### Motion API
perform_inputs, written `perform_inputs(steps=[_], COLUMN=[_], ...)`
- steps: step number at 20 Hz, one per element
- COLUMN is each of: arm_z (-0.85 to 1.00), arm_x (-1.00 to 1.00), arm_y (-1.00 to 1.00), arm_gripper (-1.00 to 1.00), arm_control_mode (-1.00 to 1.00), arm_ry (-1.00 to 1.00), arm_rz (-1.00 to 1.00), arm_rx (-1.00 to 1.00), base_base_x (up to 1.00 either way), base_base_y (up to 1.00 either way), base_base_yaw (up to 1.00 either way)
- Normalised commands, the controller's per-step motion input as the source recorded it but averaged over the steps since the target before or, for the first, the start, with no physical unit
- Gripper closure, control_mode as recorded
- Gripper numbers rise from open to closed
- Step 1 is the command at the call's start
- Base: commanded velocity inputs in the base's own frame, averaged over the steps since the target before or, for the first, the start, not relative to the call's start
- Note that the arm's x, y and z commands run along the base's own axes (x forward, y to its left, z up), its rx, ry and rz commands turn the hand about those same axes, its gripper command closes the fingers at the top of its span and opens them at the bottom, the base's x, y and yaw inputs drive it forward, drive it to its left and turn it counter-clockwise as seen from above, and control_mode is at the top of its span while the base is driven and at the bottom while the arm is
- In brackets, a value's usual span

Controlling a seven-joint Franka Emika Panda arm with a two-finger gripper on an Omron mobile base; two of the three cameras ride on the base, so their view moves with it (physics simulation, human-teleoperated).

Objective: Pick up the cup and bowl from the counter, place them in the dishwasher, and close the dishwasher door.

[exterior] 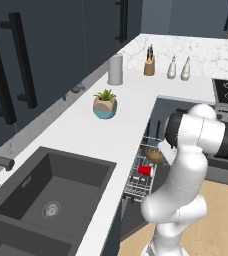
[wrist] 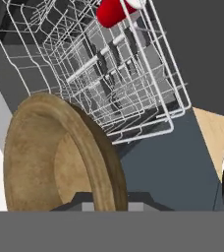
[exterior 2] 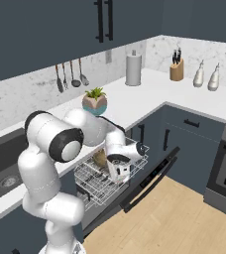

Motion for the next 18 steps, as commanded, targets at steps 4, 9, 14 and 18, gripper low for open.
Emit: perform_inputs(steps=[4,9,14,18], arm_z=[-0.65,-0.46,-0.37,-0.56], arm_x=[0.13,0.45,0.73,0.36], arm_y=[-0.01,0.08,0.05,0.23], arm_gripper=[1.0,1.0,1.0,1.0], arm_control_mode=[-1.0,-1.0,-1.0,-1.0], arm_ry=[0.21,0.18,0.21,0.27], arm_rz=[0.0,0.0,-0.03,-0.06], arm_rx=[0.22,0.21,0.21,0.13], base_base_x=[0.0,0.0,0.0,0.0], base_base_y=[0.0,0.0,0.0,0.0], base_base_yaw=[0.0,0.0,0.0,0.0])
